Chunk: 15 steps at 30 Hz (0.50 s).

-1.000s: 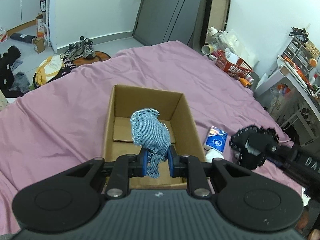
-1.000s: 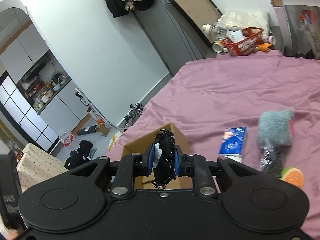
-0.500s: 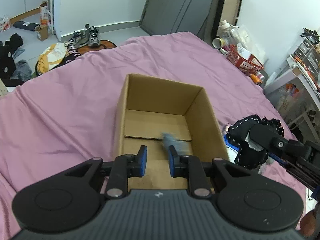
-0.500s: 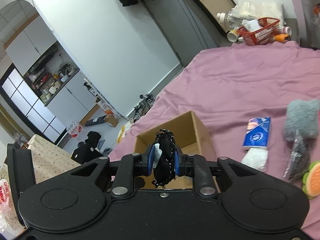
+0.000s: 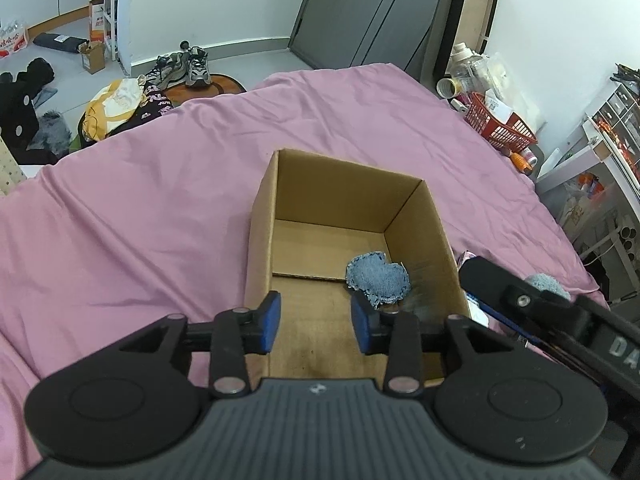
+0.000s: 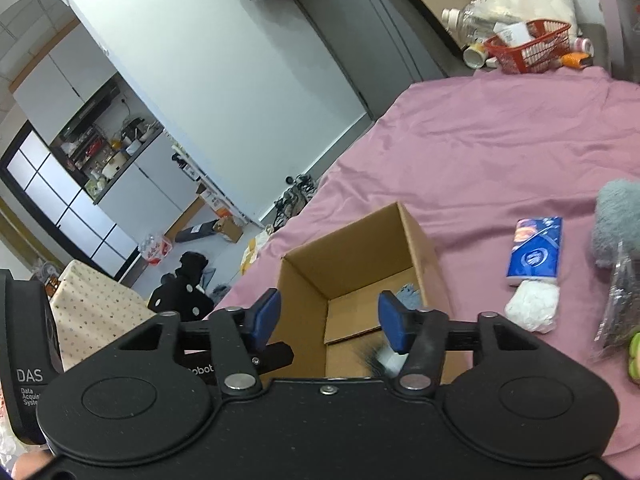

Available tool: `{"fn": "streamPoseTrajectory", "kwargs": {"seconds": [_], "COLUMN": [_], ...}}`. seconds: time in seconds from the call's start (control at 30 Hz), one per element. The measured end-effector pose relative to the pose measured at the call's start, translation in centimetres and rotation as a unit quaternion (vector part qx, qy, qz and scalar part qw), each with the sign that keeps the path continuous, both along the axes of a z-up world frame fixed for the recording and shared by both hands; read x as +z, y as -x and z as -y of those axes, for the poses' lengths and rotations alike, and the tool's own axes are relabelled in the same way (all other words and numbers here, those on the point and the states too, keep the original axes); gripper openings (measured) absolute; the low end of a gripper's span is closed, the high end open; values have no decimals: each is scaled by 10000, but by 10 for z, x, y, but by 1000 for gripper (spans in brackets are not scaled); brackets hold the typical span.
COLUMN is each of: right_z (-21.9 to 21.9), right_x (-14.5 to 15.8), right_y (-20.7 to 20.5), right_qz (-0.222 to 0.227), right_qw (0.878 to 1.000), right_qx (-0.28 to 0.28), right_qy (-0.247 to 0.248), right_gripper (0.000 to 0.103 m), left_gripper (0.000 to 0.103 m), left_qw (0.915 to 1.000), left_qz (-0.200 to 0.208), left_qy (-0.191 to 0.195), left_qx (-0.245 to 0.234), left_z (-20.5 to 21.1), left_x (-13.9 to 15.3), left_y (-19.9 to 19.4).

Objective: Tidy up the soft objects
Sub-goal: 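Open both tools over the box, dropping cloth and black item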

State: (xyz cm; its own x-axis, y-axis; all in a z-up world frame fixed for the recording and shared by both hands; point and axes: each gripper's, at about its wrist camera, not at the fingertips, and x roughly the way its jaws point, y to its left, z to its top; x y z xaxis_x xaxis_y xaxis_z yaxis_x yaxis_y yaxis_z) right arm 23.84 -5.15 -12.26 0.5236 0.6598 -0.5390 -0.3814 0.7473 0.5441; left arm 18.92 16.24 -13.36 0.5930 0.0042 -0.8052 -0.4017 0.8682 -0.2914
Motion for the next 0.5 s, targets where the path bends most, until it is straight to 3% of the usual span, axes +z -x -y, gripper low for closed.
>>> {"fn": "streamPoseTrajectory", "kwargs": {"seconds": [0.1,0.23,0.37,0.5], "right_z": [13,34,55,73], "right_x": [8,19,28,33], "right_y": [3,8,13,16], "right_qz": [39,137,235,254], "right_qw": [9999,9993,9980,9973], "right_qx": [-148,-324,-501,-553], "right_qy": [32,159,295,401], "right_gripper": [68,76,90,94], "left_gripper": [52,68,75,77], "left_qw": [10000,9996,9989,9985], "left_qz": [15,100,253,284], "left_qy": [-88,-267,-385,-451], "left_qx": [-6,32,-37,-127], "left_z": [4,13,26,39], "left_x": [5,13,24,32], "left_y": [1,4,7,7]}}
